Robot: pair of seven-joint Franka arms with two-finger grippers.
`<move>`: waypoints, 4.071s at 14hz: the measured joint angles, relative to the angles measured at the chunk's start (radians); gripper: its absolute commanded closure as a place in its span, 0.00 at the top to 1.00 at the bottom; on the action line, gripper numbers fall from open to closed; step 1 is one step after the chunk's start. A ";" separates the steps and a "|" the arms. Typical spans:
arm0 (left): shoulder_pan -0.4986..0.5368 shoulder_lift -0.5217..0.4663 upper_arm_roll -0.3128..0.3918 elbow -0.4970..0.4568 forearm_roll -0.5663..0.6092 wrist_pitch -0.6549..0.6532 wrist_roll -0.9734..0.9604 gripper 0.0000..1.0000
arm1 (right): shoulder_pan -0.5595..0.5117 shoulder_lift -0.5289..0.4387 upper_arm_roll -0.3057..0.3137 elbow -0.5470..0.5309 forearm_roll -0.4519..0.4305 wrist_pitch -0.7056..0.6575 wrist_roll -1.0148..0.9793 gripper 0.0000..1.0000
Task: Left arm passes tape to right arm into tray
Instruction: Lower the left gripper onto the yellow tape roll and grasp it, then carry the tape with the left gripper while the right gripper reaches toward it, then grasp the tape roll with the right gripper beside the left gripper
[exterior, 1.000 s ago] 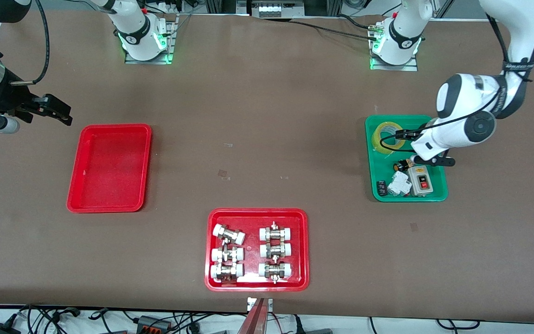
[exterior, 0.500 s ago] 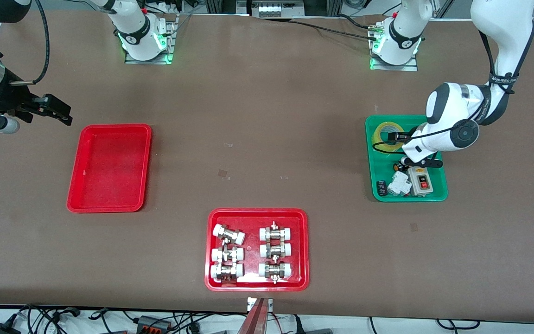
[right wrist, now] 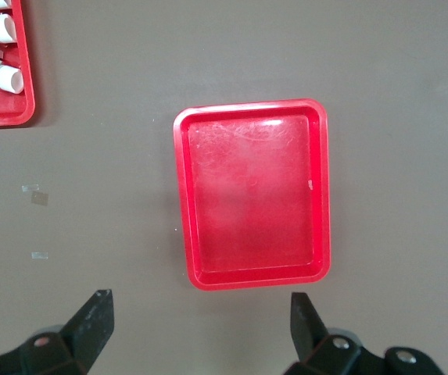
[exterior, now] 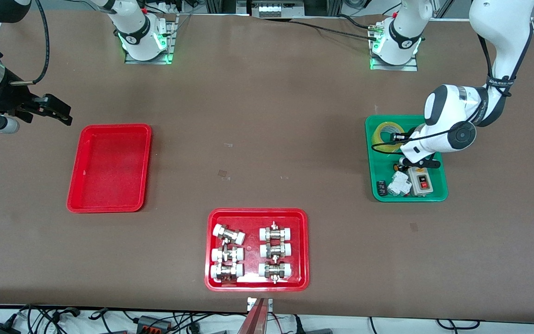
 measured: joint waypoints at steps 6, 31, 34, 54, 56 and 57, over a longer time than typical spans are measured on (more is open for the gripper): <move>0.012 -0.006 0.000 -0.011 0.000 -0.013 -0.001 0.08 | 0.000 0.000 0.000 0.000 0.000 0.000 0.000 1.00; -0.422 0.279 -0.195 0.886 -0.090 -0.334 -0.480 0.02 | 0.002 0.010 0.008 0.000 0.005 -0.025 0.000 1.00; -0.460 0.343 -0.195 0.913 -0.157 -0.215 -0.623 0.02 | 0.002 0.052 0.012 -0.002 0.069 -0.035 0.000 1.00; -0.650 0.577 -0.196 1.130 -0.362 0.289 -1.394 0.06 | 0.086 0.453 0.018 0.001 0.957 0.196 -0.555 1.00; -0.650 0.580 -0.196 1.131 -0.367 0.289 -1.407 0.06 | 0.101 0.478 0.018 0.010 0.974 0.225 -0.588 1.00; -0.650 0.582 -0.196 1.131 -0.368 0.289 -1.409 0.06 | 0.103 0.490 0.018 0.021 0.978 0.226 -0.596 1.00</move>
